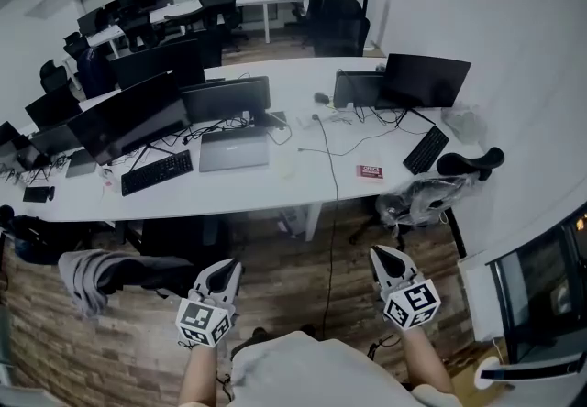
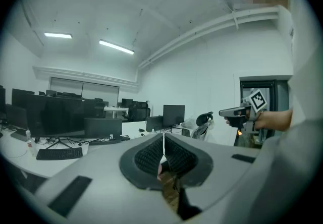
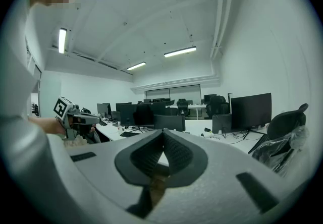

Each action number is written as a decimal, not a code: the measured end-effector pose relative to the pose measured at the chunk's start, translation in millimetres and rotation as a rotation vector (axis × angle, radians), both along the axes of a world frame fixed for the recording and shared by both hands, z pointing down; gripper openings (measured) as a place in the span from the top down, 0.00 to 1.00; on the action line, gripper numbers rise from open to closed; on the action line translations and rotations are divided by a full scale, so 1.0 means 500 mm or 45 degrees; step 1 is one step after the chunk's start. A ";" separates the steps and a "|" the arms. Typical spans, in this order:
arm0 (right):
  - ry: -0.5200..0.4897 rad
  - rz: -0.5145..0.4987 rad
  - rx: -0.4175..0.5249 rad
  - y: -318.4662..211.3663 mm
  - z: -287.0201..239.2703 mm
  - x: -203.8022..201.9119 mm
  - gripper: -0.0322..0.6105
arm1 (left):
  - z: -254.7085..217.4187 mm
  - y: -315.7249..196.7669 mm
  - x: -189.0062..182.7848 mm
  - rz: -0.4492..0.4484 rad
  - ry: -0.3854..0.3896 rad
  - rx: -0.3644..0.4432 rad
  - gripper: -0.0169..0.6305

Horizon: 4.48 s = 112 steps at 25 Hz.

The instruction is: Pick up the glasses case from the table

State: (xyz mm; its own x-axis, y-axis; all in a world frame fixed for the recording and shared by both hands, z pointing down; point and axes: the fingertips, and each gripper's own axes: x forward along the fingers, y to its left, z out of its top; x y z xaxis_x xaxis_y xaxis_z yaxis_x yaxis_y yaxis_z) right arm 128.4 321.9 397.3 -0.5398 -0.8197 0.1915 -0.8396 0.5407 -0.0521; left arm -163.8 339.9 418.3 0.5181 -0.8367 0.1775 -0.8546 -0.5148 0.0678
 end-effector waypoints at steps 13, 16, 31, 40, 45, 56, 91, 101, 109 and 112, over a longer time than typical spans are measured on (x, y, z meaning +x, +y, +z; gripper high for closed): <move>-0.008 -0.059 -0.019 -0.012 0.012 0.051 0.95 | 0.009 0.012 0.068 -0.044 0.005 -0.010 0.96; -0.007 -0.057 -0.021 -0.022 0.014 0.051 0.95 | -0.009 0.000 0.071 -0.054 0.003 -0.018 0.96; 0.024 -0.003 -0.061 -0.148 0.042 0.018 0.95 | 0.029 -0.159 0.041 0.033 0.017 -0.029 0.96; 0.044 0.033 -0.094 -0.280 0.071 -0.044 0.95 | 0.054 -0.311 -0.015 0.084 0.024 -0.061 0.96; 0.055 0.063 -0.116 -0.355 0.072 -0.088 0.95 | 0.063 -0.396 -0.057 0.121 0.026 -0.080 0.96; 0.091 0.113 -0.143 -0.462 0.080 -0.180 0.95 | 0.085 -0.531 -0.139 0.181 0.052 -0.102 0.96; 0.069 -0.068 -0.193 -0.798 0.148 -0.088 0.95 | 0.113 -0.776 -0.040 0.013 0.030 -0.150 0.96; 0.090 -0.211 -0.232 -0.914 0.187 -0.027 0.95 | 0.159 -0.856 0.039 -0.113 -0.005 -0.202 0.96; 0.102 -0.316 -0.285 -0.969 0.231 0.027 0.95 | 0.208 -0.901 0.112 -0.167 -0.038 -0.289 0.95; 0.082 -0.335 -0.316 -0.988 0.252 0.037 0.95 | 0.227 -0.915 0.139 -0.168 -0.049 -0.326 0.95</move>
